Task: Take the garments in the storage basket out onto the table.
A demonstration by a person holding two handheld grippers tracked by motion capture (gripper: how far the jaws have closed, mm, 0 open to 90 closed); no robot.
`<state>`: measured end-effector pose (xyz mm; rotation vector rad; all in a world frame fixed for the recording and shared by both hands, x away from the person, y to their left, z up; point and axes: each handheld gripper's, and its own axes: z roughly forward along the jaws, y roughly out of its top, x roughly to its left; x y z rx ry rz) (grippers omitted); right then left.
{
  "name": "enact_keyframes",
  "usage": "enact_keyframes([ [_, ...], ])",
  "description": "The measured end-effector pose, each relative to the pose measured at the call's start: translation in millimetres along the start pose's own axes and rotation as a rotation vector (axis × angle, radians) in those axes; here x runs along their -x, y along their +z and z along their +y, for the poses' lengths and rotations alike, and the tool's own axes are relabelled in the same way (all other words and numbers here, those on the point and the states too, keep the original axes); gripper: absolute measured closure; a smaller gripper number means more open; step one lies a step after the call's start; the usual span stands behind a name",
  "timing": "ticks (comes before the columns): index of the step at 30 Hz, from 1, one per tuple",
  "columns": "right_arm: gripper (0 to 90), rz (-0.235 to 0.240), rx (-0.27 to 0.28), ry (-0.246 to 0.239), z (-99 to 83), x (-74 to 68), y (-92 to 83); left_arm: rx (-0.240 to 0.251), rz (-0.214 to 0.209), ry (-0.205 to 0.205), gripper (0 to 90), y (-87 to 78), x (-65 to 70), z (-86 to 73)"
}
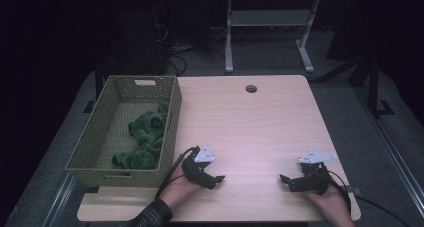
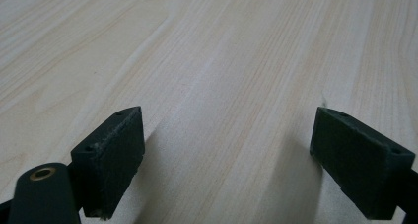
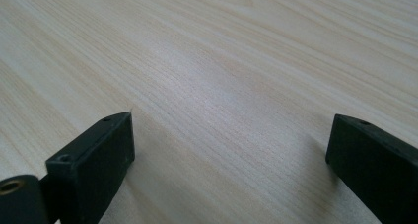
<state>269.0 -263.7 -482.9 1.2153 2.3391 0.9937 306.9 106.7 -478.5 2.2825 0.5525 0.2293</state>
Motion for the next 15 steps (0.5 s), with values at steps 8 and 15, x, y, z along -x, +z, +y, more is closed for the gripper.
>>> enact_keyframes([
  [8,4.1,0.000,0.000,0.000,0.0,0.0,0.0,0.000,0.016,-0.017,13.0,1.9,0.1,1.9],
  [15,4.1,0.000,0.000,0.000,0.0,0.0,0.0,-0.025,0.007,-0.019,13.4,0.7,1.9,5.0],
])
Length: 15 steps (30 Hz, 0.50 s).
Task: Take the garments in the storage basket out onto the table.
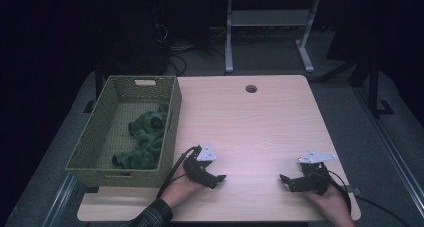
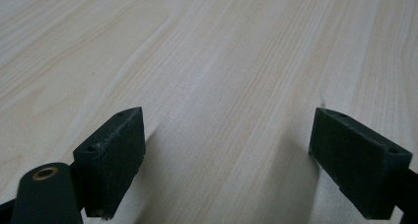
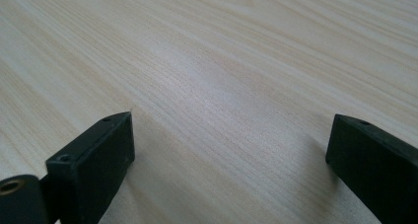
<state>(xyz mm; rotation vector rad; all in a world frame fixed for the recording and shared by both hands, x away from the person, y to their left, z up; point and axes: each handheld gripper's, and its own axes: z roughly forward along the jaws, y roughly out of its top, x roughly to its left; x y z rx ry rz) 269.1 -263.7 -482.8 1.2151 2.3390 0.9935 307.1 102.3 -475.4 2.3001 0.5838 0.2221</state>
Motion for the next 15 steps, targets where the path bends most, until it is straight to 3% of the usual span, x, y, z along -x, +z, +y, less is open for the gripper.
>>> enact_keyframes([
  [3,4.1,0.000,0.000,0.000,0.0,0.0,0.0,0.009,-0.012,-0.026,13.4,-2.0,-0.9,0.9],
  [7,4.0,0.000,0.000,0.000,0.0,0.0,0.0,0.009,-0.005,-0.021,13.4,-5.8,-2.4,3.1],
  [11,4.0,0.000,0.000,0.000,0.0,0.0,0.0,0.042,-0.015,-0.048,13.4,-11.8,-4.2,5.5],
  [15,4.1,0.000,0.000,0.000,0.0,0.0,0.0,0.048,-0.004,-0.029,13.4,-16.4,-4.5,8.9],
])
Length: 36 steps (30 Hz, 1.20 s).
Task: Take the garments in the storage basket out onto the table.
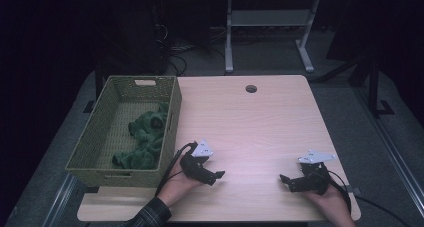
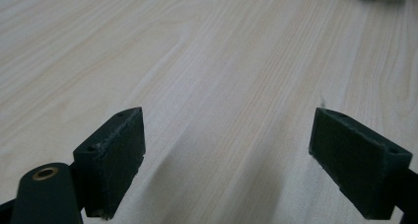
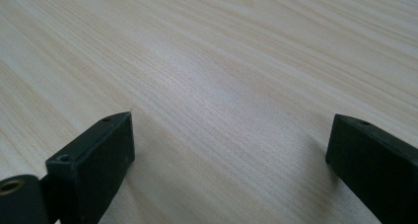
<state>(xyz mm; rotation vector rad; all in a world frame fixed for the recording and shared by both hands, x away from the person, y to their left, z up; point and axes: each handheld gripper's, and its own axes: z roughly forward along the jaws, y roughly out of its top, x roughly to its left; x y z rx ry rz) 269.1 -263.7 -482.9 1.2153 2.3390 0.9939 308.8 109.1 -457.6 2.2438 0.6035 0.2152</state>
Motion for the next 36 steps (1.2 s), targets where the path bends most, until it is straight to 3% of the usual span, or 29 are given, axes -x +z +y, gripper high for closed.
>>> enact_keyframes([
  [26,4.0,0.000,-0.001,-0.001,0.0,0.1,-0.1,0.031,-0.005,0.025,13.4,-24.3,-0.4,21.8],
  [29,4.0,0.000,-0.001,-0.001,0.0,0.1,-0.1,0.047,-0.004,0.009,13.4,-25.6,-0.6,23.8],
  [36,3.2,-0.003,-0.002,0.003,0.1,0.0,0.2,0.064,0.000,0.016,13.4,-34.6,-0.8,32.0],
])
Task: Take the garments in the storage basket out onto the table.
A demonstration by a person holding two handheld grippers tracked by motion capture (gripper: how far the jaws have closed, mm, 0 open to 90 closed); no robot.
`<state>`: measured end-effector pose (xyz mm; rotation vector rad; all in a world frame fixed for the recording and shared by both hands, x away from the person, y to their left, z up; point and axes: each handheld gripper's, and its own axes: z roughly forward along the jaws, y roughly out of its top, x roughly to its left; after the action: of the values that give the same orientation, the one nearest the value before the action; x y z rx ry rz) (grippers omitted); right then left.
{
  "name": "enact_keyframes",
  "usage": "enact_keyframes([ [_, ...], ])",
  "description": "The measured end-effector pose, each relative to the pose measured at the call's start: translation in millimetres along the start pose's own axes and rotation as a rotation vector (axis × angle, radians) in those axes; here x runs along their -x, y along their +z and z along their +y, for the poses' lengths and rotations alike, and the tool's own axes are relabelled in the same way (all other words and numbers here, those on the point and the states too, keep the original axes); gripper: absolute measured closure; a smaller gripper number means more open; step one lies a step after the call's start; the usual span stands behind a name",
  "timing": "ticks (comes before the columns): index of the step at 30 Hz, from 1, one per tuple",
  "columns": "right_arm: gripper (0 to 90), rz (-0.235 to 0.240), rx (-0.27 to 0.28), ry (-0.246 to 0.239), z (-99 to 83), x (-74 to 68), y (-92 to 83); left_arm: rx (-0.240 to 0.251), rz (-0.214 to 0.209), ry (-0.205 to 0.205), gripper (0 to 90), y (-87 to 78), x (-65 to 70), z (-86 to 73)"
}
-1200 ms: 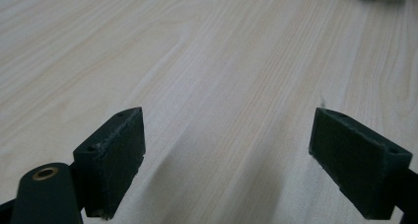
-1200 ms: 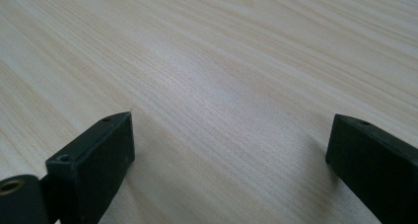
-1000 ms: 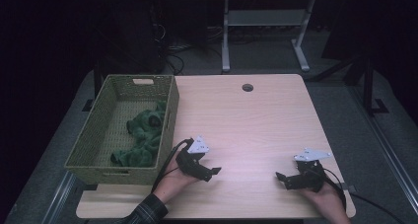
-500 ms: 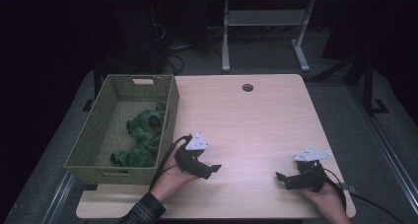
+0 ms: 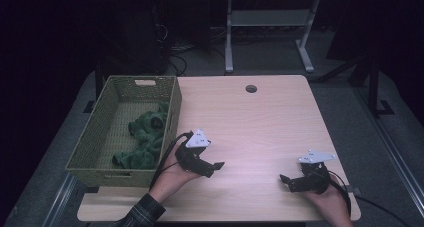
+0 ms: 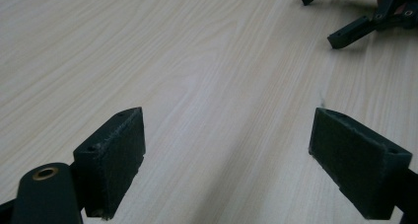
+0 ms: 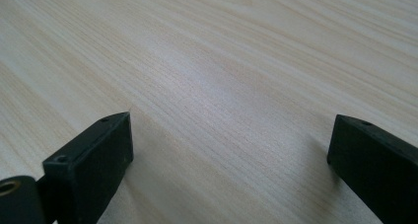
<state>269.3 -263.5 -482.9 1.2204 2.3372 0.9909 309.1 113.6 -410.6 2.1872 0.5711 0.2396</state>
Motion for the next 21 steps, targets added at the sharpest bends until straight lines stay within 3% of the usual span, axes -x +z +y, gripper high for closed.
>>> enact_keyframes([
  [11,3.2,0.000,0.000,0.001,0.0,0.0,0.0,0.009,-0.001,0.009,13.5,-12.3,-2.2,15.2],
  [21,3.2,-0.001,0.000,-0.001,0.0,0.2,0.0,0.004,0.023,0.027,13.8,-26.6,-9.2,31.1],
])
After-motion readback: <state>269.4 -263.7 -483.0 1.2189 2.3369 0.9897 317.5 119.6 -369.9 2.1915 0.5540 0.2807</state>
